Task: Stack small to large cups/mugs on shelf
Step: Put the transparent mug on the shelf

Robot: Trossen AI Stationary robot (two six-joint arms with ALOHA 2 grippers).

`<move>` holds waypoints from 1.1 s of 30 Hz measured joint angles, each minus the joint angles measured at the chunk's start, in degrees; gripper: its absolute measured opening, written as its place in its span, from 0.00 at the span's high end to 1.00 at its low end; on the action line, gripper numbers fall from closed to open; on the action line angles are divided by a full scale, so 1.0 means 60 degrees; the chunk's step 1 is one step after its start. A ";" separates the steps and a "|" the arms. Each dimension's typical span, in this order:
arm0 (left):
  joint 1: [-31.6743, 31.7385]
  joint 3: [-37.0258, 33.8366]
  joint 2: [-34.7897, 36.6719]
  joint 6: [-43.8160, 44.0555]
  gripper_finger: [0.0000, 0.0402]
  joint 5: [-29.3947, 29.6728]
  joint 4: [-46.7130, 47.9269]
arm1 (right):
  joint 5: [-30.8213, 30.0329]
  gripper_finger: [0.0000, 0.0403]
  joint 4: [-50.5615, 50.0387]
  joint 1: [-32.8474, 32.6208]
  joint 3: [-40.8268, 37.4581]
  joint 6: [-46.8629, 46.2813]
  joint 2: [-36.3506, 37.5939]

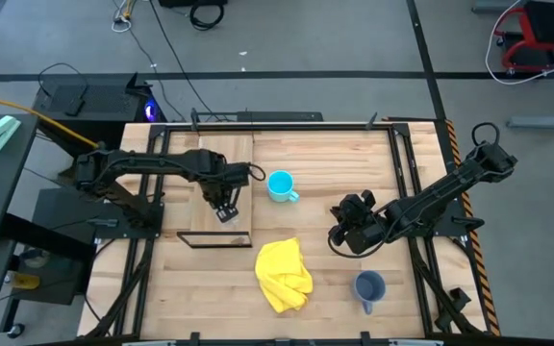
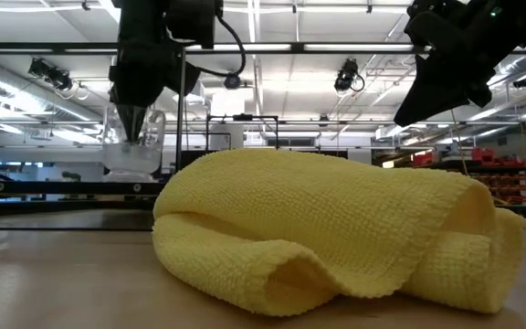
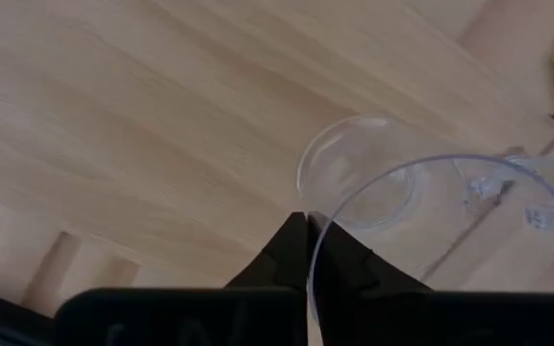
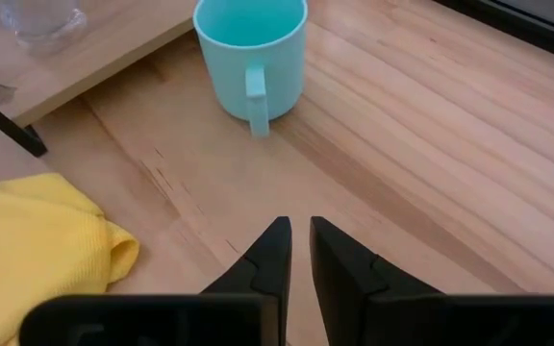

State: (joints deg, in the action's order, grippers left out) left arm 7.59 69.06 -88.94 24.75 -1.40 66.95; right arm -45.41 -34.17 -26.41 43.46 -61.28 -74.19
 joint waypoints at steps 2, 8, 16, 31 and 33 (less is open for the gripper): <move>-0.0213 0.0000 -0.0004 0.0365 0.97 0.0018 -0.0089 | 0.0000 0.87 0.0027 0.0000 -0.0038 -0.0012 0.0000; -0.0842 0.0000 -0.0016 0.2083 0.98 0.0827 -0.0273 | 0.0004 0.87 0.0126 0.0000 -0.0409 -0.0352 -0.0004; -0.1062 0.0002 -0.0008 0.4292 0.98 0.1597 0.0253 | 0.0041 0.87 0.0353 -0.0004 -0.0543 -0.0506 -0.0004; -0.1764 0.0000 -0.0012 0.5731 0.98 0.1543 0.0604 | 0.0073 0.87 0.0755 -0.0631 -0.0543 -0.0513 -0.0004; -0.1863 0.0000 -0.0012 0.5759 0.98 0.1538 0.0606 | 0.0073 0.87 0.0765 -0.0634 -0.0543 -0.0513 -0.0004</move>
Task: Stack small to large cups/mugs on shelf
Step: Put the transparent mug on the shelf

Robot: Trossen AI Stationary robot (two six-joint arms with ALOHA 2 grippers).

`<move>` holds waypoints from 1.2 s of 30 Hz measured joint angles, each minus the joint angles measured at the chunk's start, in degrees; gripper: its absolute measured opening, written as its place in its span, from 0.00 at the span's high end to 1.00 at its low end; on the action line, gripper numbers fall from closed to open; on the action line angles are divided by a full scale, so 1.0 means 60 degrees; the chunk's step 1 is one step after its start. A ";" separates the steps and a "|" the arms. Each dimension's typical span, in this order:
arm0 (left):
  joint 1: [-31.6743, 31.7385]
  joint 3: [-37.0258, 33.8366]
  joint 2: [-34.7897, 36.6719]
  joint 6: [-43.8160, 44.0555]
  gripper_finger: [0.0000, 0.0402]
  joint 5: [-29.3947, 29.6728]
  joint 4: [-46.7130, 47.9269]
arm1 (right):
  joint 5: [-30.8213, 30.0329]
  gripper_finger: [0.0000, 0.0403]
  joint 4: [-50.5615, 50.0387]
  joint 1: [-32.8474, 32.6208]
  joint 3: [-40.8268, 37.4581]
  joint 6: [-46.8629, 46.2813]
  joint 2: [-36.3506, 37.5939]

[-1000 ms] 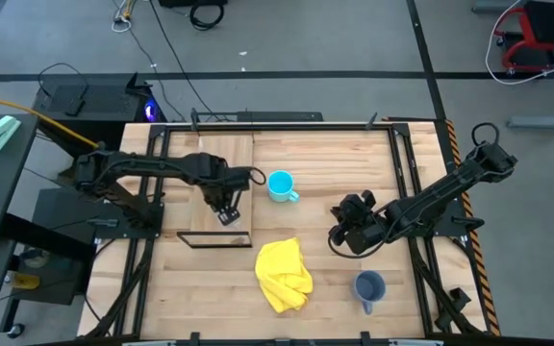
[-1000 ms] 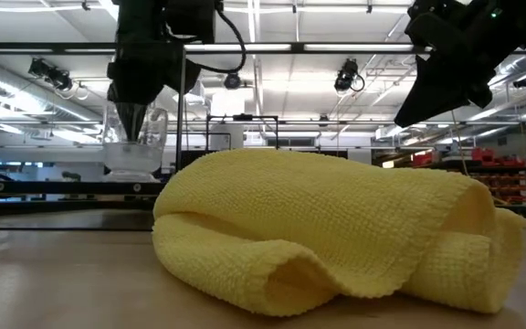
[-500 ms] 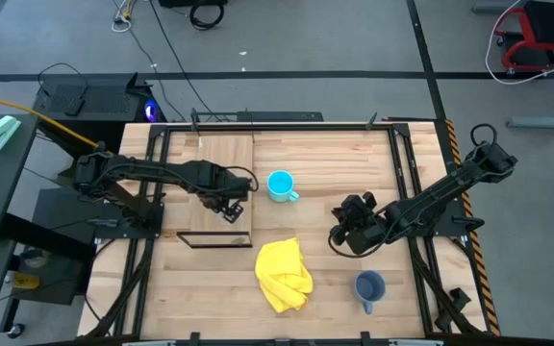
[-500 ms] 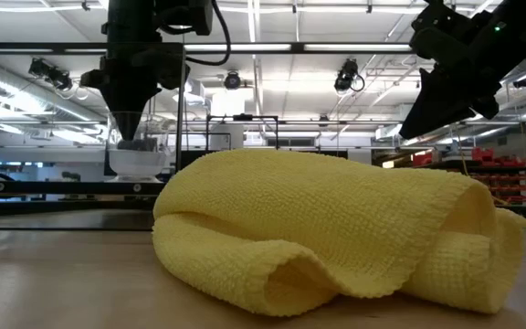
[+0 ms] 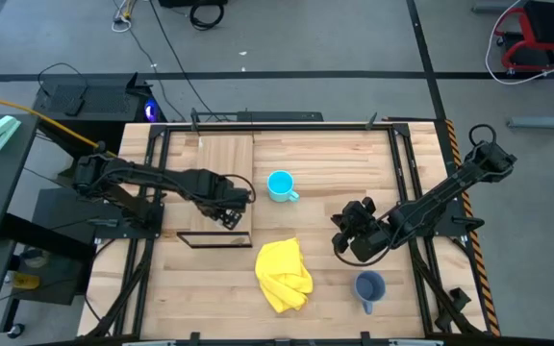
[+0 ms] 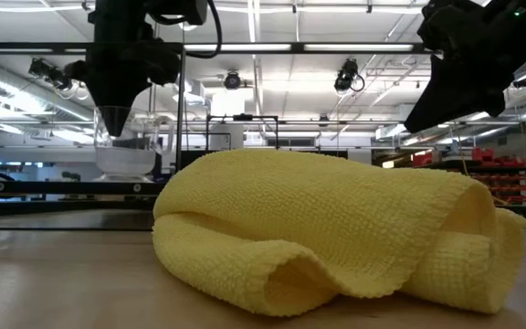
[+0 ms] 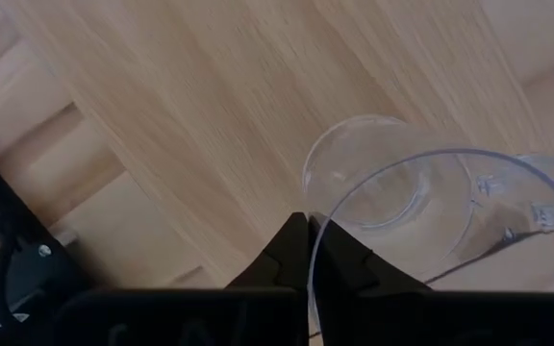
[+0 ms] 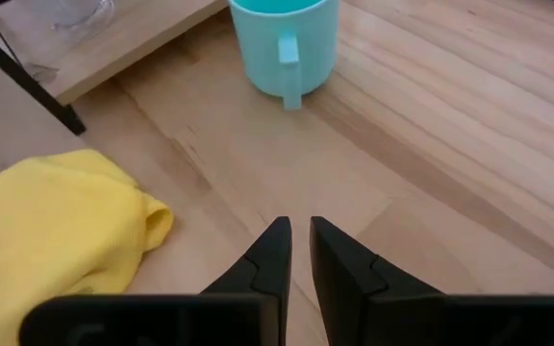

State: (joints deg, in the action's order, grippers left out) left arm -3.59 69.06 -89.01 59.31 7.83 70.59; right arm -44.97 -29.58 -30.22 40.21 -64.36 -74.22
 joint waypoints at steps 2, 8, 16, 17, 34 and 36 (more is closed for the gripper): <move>-0.0053 0.0000 0.0000 0.0018 0.98 -0.0010 -0.0004 | 0.0000 0.87 0.0010 0.0004 0.0000 0.0000 0.0000; -0.0077 0.0000 -0.0004 0.0005 0.95 -0.0021 0.0004 | 0.0000 0.87 0.0106 0.0004 0.0000 0.0000 0.0000; -0.0077 -0.0015 -0.0022 -0.0098 0.86 -0.0021 0.0011 | 0.0000 0.87 0.0102 0.0004 0.0000 0.0000 0.0000; -0.0077 -0.0015 -0.0021 -0.0098 0.85 -0.0021 0.0010 | 0.0000 0.87 0.0102 0.0004 0.0000 0.0000 0.0000; -0.0059 -0.0015 0.0072 -0.0604 0.75 -0.0021 0.0308 | 0.0000 0.87 0.0102 0.0004 0.0000 -0.0004 0.0000; -0.0059 -0.0007 0.0207 -0.0604 0.74 -0.0021 0.0367 | 0.0000 0.87 0.0103 0.0004 0.0000 -0.0007 0.0000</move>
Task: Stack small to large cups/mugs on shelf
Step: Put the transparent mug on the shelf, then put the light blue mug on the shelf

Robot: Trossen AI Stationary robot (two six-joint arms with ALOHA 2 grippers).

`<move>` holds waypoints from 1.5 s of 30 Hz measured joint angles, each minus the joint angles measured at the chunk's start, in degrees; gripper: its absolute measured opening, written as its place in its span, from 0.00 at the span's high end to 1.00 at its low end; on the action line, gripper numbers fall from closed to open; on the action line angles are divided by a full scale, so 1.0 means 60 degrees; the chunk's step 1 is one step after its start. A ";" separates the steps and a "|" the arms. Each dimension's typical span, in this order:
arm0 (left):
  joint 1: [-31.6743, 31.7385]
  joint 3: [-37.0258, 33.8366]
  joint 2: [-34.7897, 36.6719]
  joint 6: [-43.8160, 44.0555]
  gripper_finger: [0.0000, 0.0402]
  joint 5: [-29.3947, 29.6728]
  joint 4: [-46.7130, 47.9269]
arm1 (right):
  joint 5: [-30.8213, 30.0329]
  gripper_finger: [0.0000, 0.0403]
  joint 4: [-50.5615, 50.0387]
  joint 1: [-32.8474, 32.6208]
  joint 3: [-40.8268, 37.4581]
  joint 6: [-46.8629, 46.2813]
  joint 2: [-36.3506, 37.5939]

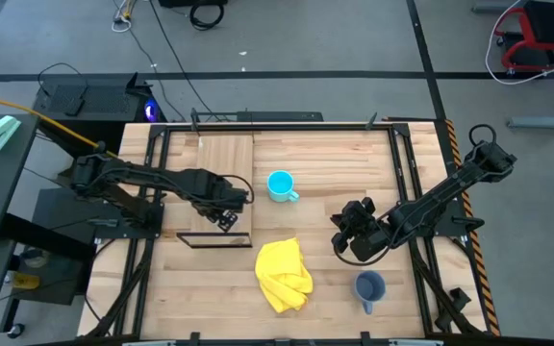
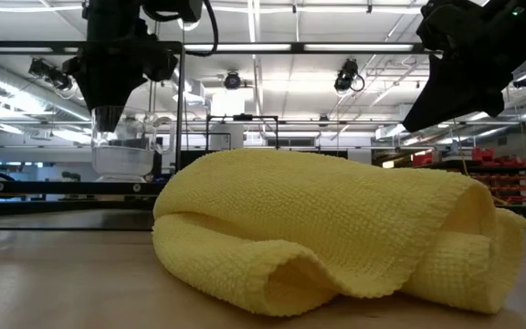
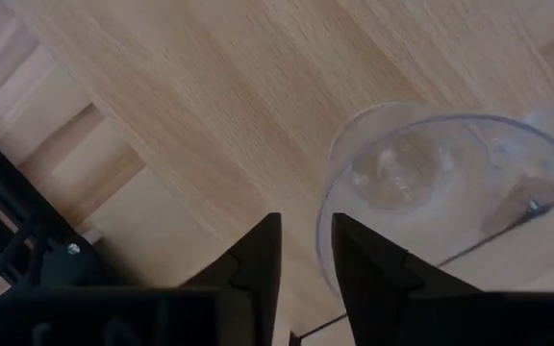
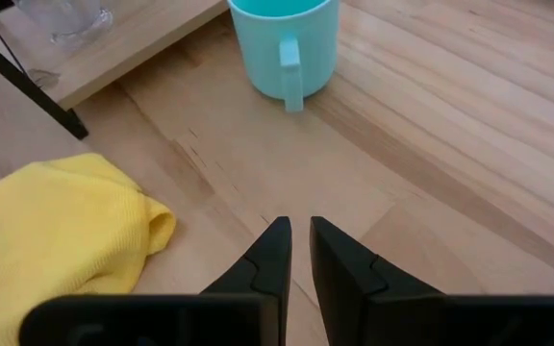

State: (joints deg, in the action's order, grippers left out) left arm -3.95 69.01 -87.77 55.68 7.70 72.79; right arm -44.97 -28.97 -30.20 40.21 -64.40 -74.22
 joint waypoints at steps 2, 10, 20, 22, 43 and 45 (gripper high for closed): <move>0.0000 -0.0004 0.0227 0.0001 0.74 -0.0002 0.0049 | 0.0000 0.87 0.0007 0.0000 -0.0004 0.0000 0.0000; 0.0000 0.0000 0.1398 -0.0210 0.74 0.0147 -0.0174 | 0.0000 0.87 0.0092 0.0009 -0.0004 0.0003 0.0000; 0.0472 0.0000 0.3151 -0.3144 0.76 0.1695 -0.0134 | 0.0045 0.87 0.0178 0.0724 0.0289 0.0733 -0.0004; 0.0643 0.0010 0.3370 -0.3861 0.76 0.2423 -0.0108 | 0.0213 0.87 0.0160 0.1150 0.0558 0.1211 -0.0004; 0.1818 -0.1878 0.6241 -0.4893 0.82 0.4256 0.0689 | 0.8100 0.87 -0.1640 0.8819 0.5397 0.7139 -0.1029; 0.1818 -0.2216 0.6630 -0.4899 0.83 0.4262 0.0582 | 0.8393 0.87 -0.1949 0.8982 0.5895 0.7397 -0.1596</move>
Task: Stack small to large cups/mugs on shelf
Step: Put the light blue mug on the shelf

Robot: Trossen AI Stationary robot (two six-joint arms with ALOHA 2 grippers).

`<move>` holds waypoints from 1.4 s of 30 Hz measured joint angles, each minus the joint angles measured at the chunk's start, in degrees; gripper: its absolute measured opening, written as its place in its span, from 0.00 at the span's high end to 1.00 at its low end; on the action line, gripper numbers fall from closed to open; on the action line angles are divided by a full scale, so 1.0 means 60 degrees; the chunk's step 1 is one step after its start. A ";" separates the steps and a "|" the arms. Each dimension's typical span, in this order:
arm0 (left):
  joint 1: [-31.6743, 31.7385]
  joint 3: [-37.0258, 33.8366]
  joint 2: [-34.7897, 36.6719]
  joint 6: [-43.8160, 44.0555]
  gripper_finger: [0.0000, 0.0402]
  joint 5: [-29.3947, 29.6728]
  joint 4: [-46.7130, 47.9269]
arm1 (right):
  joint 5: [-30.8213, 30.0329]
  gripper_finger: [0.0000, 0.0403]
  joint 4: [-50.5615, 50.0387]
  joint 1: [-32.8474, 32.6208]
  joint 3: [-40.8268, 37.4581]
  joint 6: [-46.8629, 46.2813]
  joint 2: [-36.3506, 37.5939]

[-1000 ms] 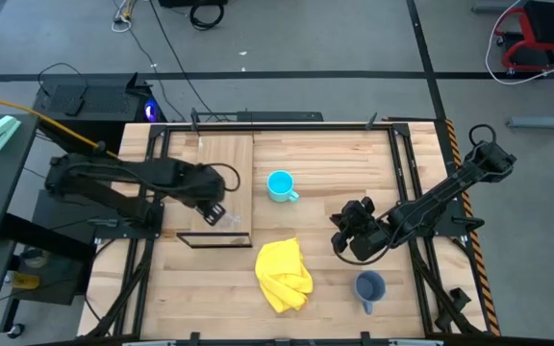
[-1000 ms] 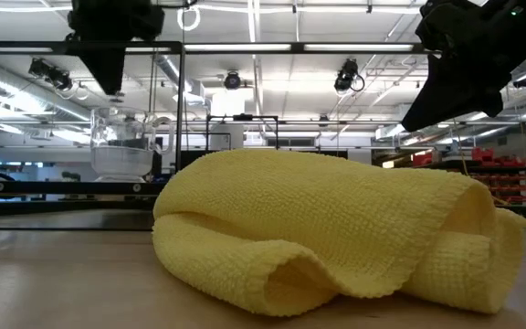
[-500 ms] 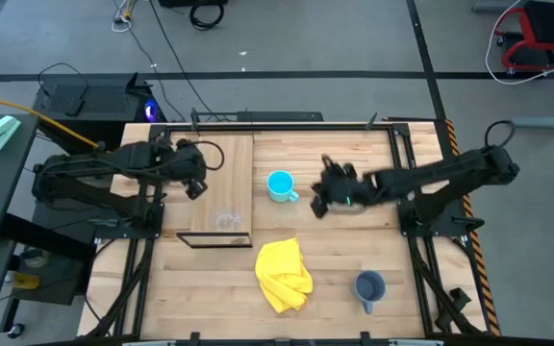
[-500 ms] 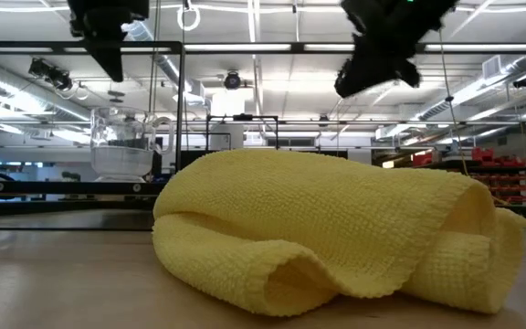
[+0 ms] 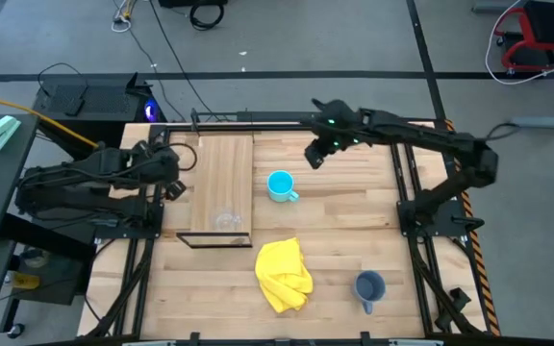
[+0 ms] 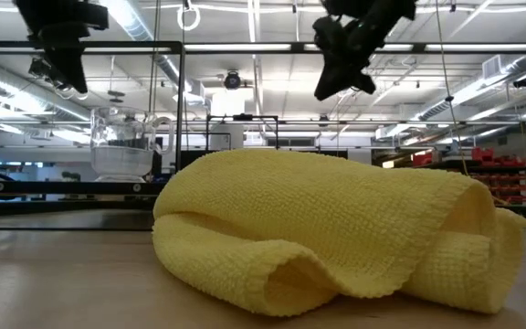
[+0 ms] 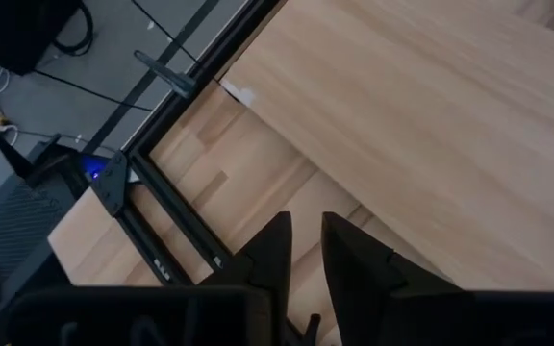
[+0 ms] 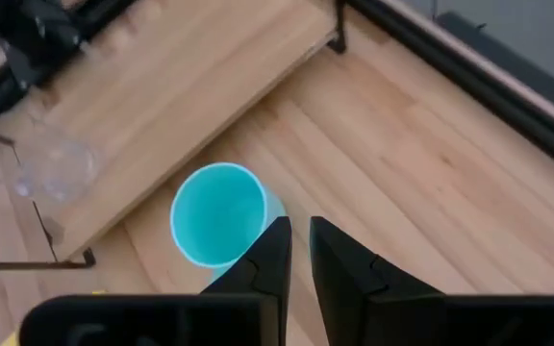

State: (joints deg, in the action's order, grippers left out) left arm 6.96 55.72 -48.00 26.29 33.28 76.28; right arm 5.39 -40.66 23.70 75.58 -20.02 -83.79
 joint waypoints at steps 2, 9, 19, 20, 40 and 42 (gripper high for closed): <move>0.0000 -0.0342 0.0417 0.0006 0.84 0.0033 -0.0160 | 0.0220 0.87 -0.0312 0.0038 0.0554 0.0457 -0.0673; 0.0000 -0.1314 0.1433 0.0061 0.88 0.0052 -0.0634 | 0.0325 0.87 -0.1678 -0.0070 0.2710 0.2217 -0.2866; 0.0000 -0.2013 0.1961 0.0254 0.87 0.0058 -0.0803 | 0.0331 0.81 -0.2300 -0.0605 0.3329 0.3102 -0.4212; 0.0000 -0.2013 0.1958 0.0254 0.87 0.0058 -0.0803 | 0.0328 0.80 -0.2299 -0.0627 0.3329 0.3109 -0.4246; 0.0000 -0.2002 0.1947 0.0250 0.91 0.0057 -0.0796 | 0.0113 0.71 -0.2039 -0.0762 0.3307 0.2800 -0.5156; 0.0000 -0.2002 0.1947 0.0250 0.92 0.0055 -0.0797 | 0.0111 0.72 -0.2037 -0.0797 0.3299 0.2766 -0.5256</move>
State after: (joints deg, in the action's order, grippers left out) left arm 6.96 43.70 -36.32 27.79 33.61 71.50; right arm 6.05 -52.88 18.91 95.37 -3.42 -115.32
